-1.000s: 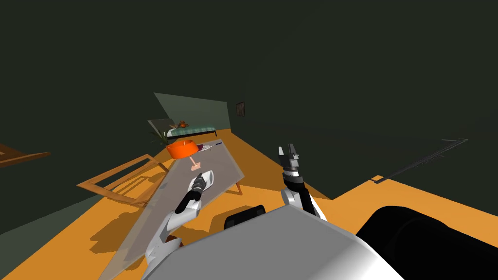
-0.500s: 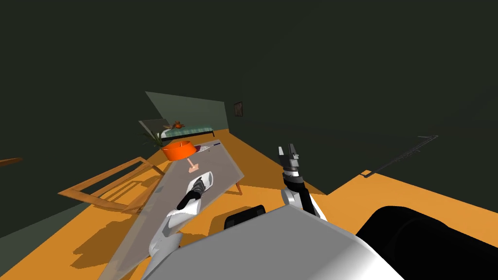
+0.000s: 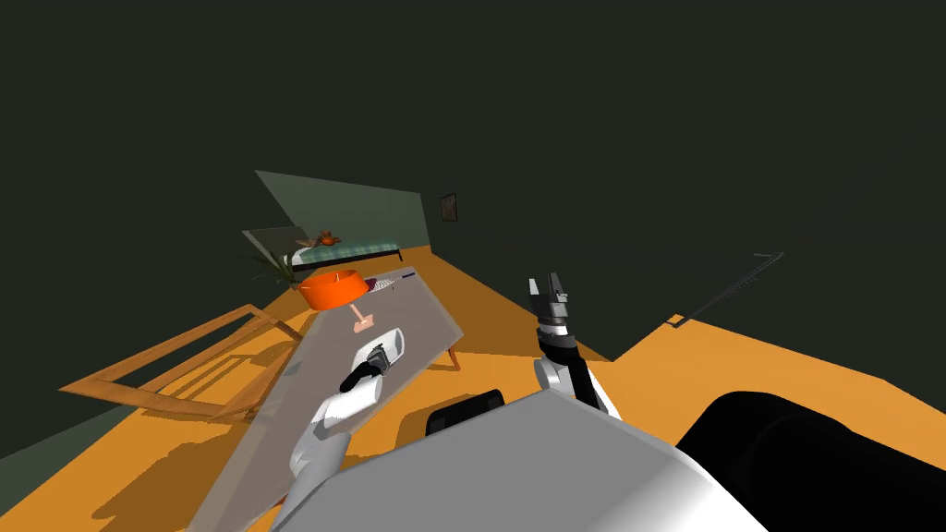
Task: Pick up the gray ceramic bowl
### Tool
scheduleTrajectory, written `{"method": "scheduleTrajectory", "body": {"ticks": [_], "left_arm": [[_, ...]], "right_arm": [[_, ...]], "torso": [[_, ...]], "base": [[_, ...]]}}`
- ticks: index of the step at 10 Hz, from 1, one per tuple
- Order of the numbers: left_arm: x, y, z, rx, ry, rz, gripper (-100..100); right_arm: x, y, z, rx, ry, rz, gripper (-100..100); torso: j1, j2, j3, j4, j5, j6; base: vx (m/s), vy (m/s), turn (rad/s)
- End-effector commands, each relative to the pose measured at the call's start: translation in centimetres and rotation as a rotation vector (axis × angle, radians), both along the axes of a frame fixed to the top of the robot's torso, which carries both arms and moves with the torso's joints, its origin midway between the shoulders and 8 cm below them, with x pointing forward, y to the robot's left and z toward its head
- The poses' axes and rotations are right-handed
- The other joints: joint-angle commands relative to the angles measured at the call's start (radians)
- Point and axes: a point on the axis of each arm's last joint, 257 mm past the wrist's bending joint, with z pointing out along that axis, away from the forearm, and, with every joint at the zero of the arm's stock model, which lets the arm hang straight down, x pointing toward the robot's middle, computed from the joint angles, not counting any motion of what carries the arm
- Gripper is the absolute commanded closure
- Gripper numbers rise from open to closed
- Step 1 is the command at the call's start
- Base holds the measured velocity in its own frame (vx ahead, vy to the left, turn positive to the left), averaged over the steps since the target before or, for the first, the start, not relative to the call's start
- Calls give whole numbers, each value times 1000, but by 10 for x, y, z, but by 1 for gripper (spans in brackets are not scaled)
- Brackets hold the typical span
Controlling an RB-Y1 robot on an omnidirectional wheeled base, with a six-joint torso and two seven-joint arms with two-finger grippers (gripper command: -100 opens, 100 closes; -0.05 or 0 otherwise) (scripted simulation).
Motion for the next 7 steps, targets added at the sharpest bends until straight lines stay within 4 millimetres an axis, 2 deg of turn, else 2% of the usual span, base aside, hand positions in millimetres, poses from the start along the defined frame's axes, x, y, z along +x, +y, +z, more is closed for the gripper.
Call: {"method": "scheduleTrajectory", "body": {"ticks": [1, 3, 7], "left_arm": [[-9, 5, -19, -28, 62, 25, -100], [-16, 7, -30, -46, 99, 40, -100], [-41, 9, -67, -109, 225, 88, -100]], "right_arm": [[0, 0, 0, 0, 0, 0, 0], [0, 0, 0, 0, 0, 0, 0], [0, 0, 0, 0, 0, 0, 0]], "torso": [[0, 0, 0, 0, 0, 0], [3, 0, 0, 0, 1, 0], [2, -1, 0, 0, 0, 0]], "base": [[0, 70, -137], [7, 77, -85], [6, 74, -97]]}}
